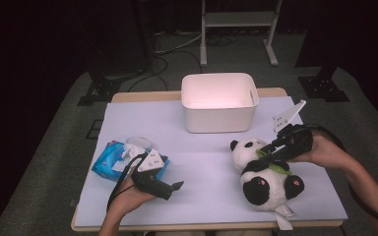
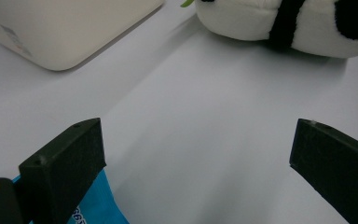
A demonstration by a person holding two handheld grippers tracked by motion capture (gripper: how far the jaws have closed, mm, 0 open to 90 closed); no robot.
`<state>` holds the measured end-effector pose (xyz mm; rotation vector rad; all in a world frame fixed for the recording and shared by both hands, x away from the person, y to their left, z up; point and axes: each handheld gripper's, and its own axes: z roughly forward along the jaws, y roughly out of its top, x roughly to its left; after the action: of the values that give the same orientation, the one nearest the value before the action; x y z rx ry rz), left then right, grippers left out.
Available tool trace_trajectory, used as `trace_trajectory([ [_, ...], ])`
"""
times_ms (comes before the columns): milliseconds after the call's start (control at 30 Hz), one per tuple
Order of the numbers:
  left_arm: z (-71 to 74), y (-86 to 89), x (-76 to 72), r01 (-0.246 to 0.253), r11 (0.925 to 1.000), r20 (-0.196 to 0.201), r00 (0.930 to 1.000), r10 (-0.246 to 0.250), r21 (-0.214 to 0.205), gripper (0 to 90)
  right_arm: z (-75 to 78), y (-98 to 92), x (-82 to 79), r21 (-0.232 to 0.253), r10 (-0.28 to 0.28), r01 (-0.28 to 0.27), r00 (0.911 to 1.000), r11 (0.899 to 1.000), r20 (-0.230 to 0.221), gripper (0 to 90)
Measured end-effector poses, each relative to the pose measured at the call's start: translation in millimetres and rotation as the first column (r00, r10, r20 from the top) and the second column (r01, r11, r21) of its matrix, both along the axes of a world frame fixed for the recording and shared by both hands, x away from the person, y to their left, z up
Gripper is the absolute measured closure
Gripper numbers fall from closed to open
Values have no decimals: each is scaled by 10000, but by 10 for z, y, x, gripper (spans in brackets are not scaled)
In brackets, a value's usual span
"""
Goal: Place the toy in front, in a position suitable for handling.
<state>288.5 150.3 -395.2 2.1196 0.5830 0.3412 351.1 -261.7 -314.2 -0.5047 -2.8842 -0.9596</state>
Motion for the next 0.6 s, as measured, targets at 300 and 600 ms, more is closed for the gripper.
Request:
trace_trajectory([
  [300, 0, 13, 9, 4, 10000, 23, 10000, -4, 66, 25, -293, 97, -36, -1070, -363, 294, 9974, 9938, -628, 510],
  [600, -13, -8, 1, 71, 9999, -39, 10000, -71, 71, 25, -312, 351, -54, -890, 471, -501, 9982, 9948, -360, 558],
])
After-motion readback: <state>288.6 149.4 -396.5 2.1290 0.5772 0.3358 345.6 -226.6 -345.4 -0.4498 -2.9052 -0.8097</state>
